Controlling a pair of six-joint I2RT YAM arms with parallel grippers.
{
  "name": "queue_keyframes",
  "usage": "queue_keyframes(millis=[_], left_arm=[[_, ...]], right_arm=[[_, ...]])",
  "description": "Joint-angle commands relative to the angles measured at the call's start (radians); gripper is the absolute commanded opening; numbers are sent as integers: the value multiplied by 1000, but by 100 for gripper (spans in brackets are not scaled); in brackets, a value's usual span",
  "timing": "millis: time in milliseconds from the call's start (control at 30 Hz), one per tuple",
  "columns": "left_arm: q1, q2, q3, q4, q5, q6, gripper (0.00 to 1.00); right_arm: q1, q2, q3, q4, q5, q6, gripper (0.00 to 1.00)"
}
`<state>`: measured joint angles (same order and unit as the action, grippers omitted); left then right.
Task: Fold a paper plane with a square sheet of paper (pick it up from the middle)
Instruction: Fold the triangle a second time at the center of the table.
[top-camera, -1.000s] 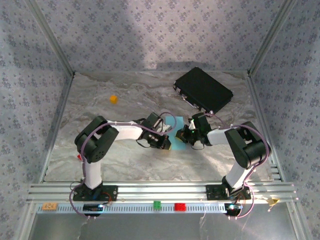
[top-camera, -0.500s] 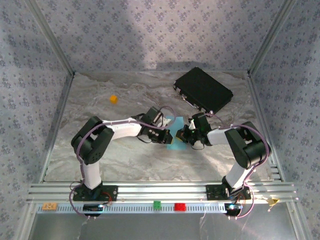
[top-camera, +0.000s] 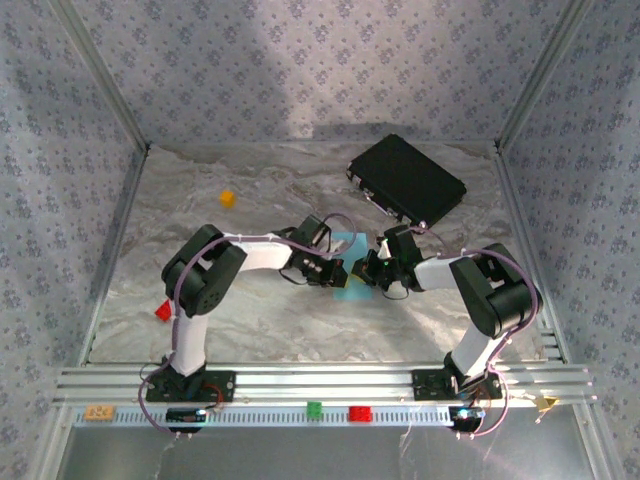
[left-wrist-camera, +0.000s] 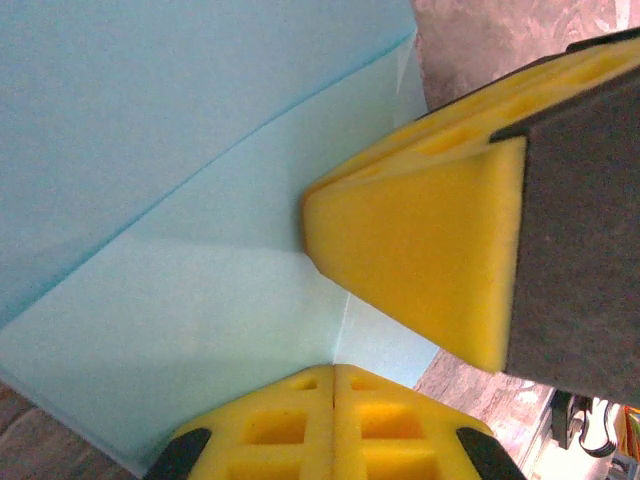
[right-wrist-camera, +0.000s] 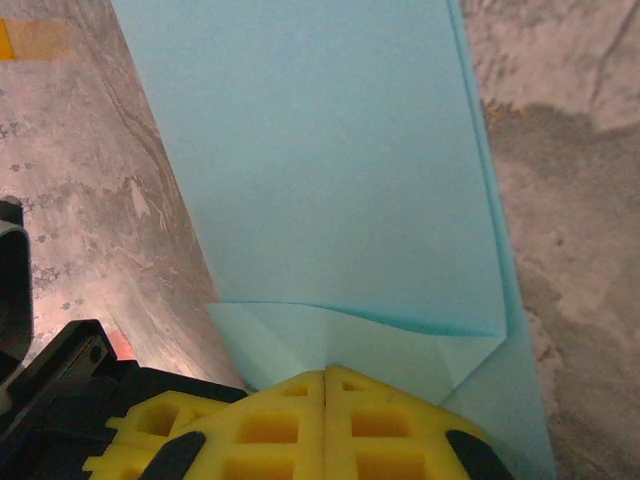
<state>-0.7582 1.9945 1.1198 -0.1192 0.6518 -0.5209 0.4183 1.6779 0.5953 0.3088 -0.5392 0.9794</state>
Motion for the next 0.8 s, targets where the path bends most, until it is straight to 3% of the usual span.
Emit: queue_keyframes(millis=[0,167,367,767], left_arm=[[5,12,-60,-95,-28,20,2],[6,4,-60,-87,-31,27,0],[6,3,-66,-73,-35,19,0],[10,0,-75,-76,-46,21,0]], right_arm=[[-11,-35,30,-114,45,-30,4],[14,-89,55,-138,40,-55,4],[37,-39,29,-125,44,-43,4],[-112,26,29,-103,16,-98,4]])
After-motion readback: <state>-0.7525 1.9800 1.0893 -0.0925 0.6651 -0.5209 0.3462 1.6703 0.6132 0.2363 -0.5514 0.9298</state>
